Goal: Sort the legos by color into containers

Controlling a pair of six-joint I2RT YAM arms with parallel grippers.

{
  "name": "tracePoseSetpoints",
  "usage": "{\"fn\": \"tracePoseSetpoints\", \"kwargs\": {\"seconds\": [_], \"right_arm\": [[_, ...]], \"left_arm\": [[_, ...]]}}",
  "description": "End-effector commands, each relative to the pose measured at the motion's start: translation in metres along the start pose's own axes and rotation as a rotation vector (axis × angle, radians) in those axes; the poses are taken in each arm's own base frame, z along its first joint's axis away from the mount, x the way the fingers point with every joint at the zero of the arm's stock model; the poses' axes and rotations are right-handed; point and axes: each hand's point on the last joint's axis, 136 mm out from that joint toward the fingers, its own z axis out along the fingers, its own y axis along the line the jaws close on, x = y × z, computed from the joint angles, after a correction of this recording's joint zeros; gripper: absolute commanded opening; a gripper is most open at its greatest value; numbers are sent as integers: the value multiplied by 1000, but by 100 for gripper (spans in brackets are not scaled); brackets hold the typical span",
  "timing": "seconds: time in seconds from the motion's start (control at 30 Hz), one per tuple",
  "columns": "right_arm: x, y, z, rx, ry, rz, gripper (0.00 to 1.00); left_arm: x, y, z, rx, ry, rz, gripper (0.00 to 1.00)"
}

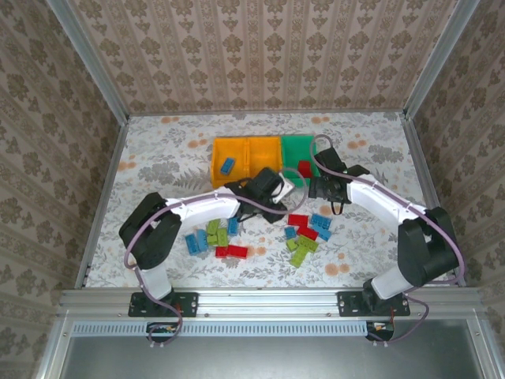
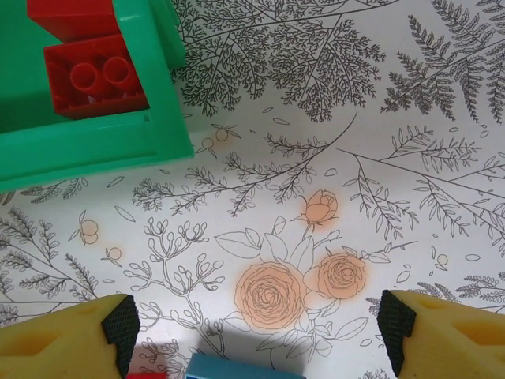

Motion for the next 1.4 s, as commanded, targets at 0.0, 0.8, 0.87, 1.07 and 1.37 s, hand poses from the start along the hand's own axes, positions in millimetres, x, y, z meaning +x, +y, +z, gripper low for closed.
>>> {"fn": "tracePoseSetpoints", "kwargs": {"seconds": [0.0, 0.8, 0.87, 1.07, 1.37], "right_arm": [[12, 16, -7, -67, -2, -12, 81], [59, 41, -15, -150, 26, -39, 82], [65, 50, -13, -143, 49, -61, 82], [82, 75, -11, -130, 105, -88, 82], [103, 88, 5, -71, 183, -100, 82]], "left_arm": [[-50, 9, -22, 39, -105, 18, 31], [-154, 62, 37, 264, -230, -278, 58], [-155, 66, 35, 272, -238, -327, 71], [-159, 75, 10, 271, -297, -448, 100], [-139, 89, -47, 222, -392, -532, 100]]}}
